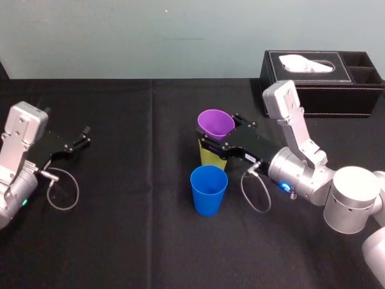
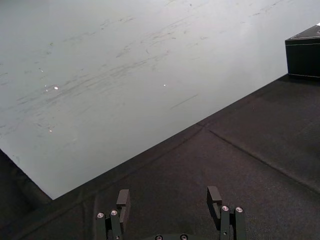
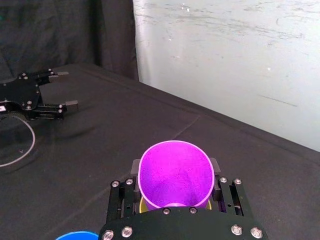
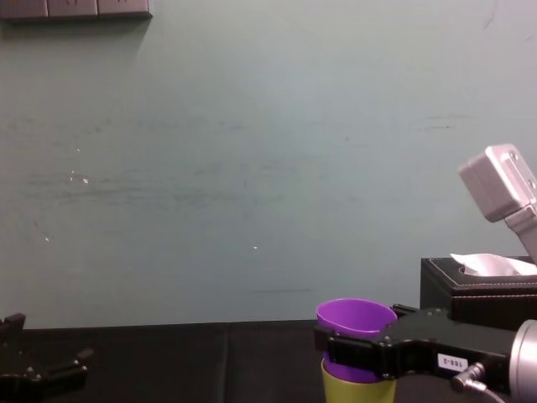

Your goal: Stack the three plastic cups sequentially using one hand.

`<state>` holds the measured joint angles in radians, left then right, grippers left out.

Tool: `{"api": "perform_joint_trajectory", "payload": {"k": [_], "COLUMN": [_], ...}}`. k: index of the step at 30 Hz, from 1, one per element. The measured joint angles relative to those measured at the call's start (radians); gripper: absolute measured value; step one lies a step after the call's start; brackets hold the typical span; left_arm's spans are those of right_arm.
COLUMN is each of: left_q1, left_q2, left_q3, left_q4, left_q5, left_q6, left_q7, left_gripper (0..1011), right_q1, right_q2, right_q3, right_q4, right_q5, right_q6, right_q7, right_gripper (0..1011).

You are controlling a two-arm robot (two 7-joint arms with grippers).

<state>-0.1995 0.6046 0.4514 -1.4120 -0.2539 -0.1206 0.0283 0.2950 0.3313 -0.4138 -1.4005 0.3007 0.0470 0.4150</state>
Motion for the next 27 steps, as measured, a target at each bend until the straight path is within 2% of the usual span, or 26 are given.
{"api": "perform_joint_trajectory", "payload": {"k": [27], "left_q1": [0.000], "left_q2": [0.000], "left_q3": [0.000], "left_q4": [0.000], "left_q5": [0.000], "left_q6": [0.000], "left_q7": [0.000], "left_gripper": [1011], "right_q1": [-0.017], "right_q2": [-0.006], "right_q3": [-0.002], "right_q4": [0.005], "right_q5": [-0.020], "right_q6": [0.009], "right_q7": [-0.009], "right_gripper": [749]}}
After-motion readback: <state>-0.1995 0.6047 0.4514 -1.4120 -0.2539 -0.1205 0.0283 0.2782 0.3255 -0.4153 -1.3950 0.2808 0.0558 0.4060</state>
